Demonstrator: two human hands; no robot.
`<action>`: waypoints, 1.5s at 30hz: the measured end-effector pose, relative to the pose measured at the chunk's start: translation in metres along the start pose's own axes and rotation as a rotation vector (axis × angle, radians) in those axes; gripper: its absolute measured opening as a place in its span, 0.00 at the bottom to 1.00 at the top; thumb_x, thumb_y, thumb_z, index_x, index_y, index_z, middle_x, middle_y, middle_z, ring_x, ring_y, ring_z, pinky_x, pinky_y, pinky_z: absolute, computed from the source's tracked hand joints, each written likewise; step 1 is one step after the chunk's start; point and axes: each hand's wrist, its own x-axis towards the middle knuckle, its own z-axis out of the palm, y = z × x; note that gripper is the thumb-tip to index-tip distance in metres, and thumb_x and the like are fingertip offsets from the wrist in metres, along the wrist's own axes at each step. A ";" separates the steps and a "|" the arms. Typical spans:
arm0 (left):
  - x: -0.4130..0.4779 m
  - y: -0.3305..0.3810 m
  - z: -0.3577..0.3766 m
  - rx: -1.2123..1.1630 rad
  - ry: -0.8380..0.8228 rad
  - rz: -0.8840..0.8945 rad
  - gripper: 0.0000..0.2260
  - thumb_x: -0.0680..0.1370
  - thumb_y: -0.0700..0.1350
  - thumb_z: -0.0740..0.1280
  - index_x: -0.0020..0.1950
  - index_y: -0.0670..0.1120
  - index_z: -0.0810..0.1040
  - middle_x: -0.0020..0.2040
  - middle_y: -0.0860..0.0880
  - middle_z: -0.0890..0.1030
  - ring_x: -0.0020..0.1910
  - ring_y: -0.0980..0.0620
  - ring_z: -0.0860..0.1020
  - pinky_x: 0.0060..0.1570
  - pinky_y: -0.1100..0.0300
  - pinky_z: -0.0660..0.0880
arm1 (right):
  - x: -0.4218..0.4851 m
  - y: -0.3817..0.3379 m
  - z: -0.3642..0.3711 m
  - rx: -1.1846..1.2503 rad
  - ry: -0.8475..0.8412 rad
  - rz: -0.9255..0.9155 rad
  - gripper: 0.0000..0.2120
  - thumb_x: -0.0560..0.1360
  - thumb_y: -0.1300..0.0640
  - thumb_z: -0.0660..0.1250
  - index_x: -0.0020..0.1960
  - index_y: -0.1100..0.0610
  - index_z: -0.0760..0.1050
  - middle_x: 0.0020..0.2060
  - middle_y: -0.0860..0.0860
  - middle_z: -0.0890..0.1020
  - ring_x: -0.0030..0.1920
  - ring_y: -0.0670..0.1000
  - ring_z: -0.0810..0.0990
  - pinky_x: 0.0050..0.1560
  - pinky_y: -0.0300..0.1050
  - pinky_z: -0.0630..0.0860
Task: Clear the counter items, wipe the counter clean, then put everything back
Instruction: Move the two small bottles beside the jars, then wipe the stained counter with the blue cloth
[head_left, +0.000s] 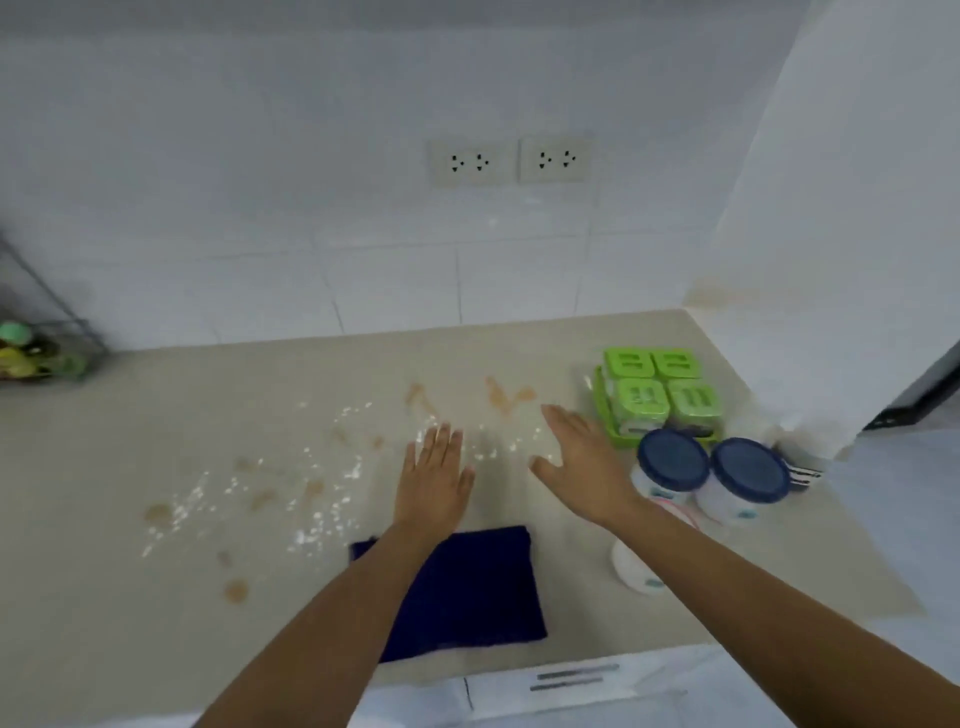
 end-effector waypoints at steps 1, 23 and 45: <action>-0.016 -0.023 0.006 0.005 -0.002 -0.031 0.33 0.77 0.60 0.30 0.78 0.46 0.42 0.79 0.48 0.42 0.78 0.50 0.42 0.75 0.51 0.38 | -0.001 -0.014 0.016 -0.009 -0.055 -0.039 0.33 0.78 0.47 0.61 0.78 0.55 0.52 0.77 0.51 0.56 0.77 0.53 0.52 0.76 0.45 0.49; -0.181 -0.219 0.048 -0.063 0.067 -0.498 0.36 0.75 0.64 0.27 0.77 0.46 0.42 0.78 0.48 0.44 0.76 0.52 0.40 0.72 0.56 0.30 | -0.022 -0.117 0.222 -0.415 -0.207 -0.777 0.21 0.79 0.40 0.52 0.68 0.44 0.71 0.71 0.48 0.71 0.55 0.57 0.77 0.55 0.53 0.76; -0.186 -0.335 0.026 -0.198 0.117 -1.046 0.31 0.81 0.59 0.42 0.78 0.43 0.40 0.79 0.45 0.42 0.78 0.48 0.40 0.76 0.48 0.39 | -0.010 -0.231 0.286 -0.236 -0.174 -0.776 0.20 0.78 0.48 0.56 0.68 0.47 0.71 0.70 0.49 0.72 0.61 0.53 0.76 0.56 0.52 0.75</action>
